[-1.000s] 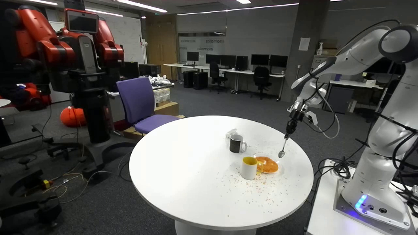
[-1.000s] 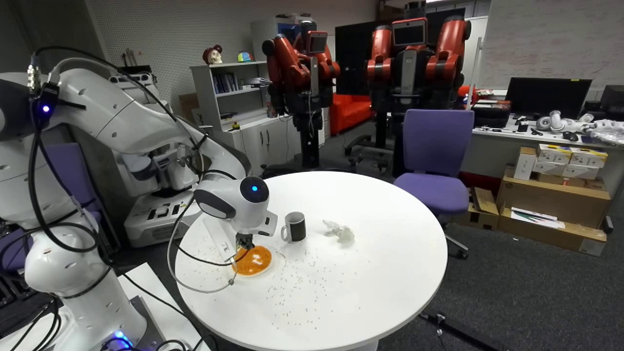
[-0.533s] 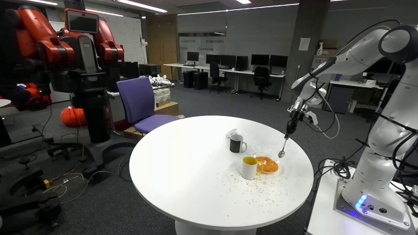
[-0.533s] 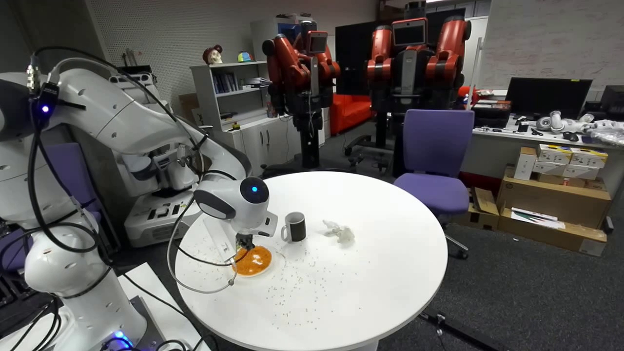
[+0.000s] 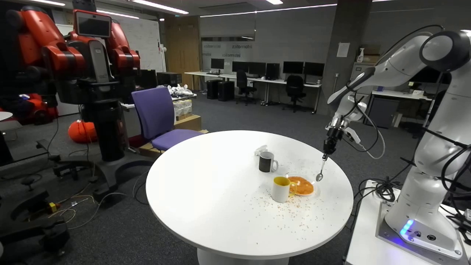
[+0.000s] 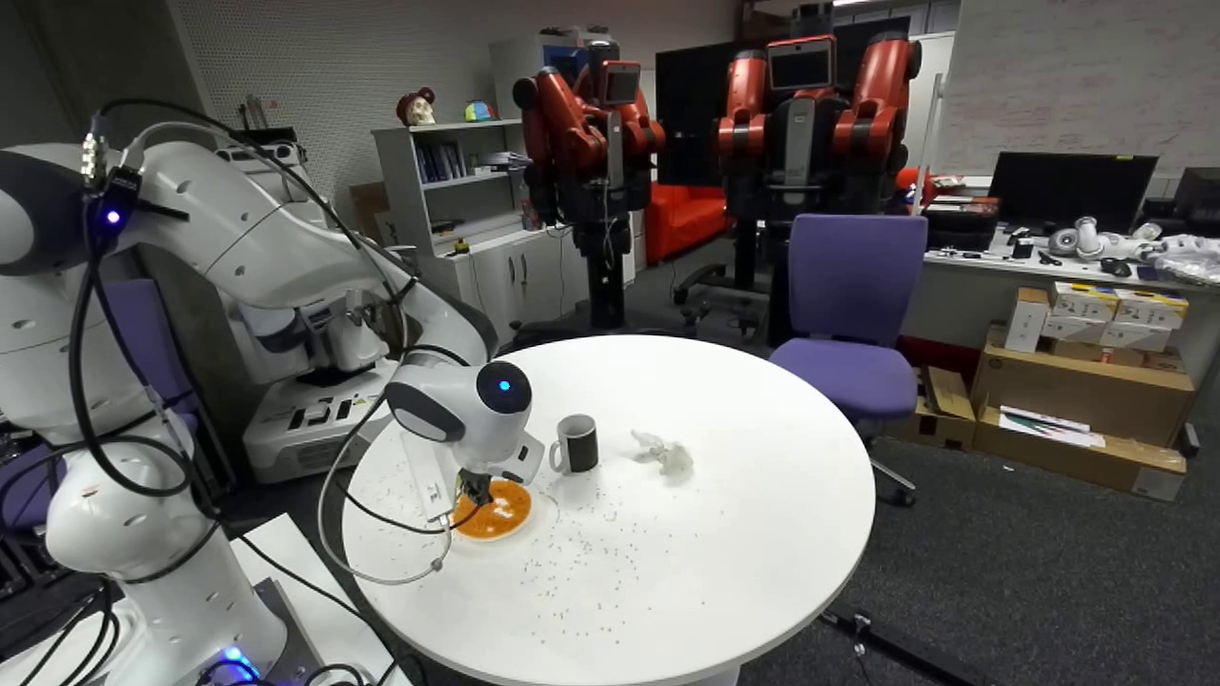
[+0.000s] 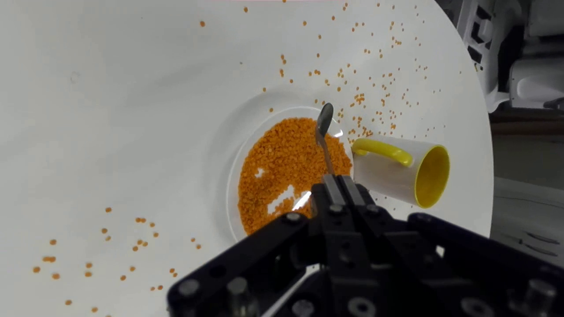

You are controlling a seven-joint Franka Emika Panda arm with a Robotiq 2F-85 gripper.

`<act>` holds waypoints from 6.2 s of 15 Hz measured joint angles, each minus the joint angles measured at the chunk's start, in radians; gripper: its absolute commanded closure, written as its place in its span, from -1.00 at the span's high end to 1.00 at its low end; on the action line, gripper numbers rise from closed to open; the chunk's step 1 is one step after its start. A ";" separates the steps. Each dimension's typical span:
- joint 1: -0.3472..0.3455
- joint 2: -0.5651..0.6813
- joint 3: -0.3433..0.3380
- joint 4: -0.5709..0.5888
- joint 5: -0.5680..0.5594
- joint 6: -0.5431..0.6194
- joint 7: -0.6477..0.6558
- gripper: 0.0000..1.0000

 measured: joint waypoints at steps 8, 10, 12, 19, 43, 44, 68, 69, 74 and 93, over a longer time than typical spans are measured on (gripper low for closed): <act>-0.086 0.106 -0.020 0.033 0.018 -0.060 0.067 -0.99; -0.100 0.126 -0.020 0.045 0.047 -0.079 0.068 -0.99; -0.103 0.143 -0.020 0.054 0.084 -0.079 0.069 -0.99; -0.103 0.247 0.012 0.109 0.171 -0.081 0.072 -0.99; -0.099 0.413 0.088 0.256 0.103 -0.215 0.304 -0.99; -0.099 0.413 0.088 0.256 0.098 -0.215 0.314 -0.99; -0.098 0.496 0.104 0.335 0.083 -0.210 0.403 -0.99; -0.098 0.496 0.105 0.335 0.083 -0.208 0.403 -0.99; -0.098 0.496 0.105 0.336 0.083 -0.190 0.403 -0.99; -0.098 0.483 0.138 0.336 0.088 -0.078 0.338 -0.99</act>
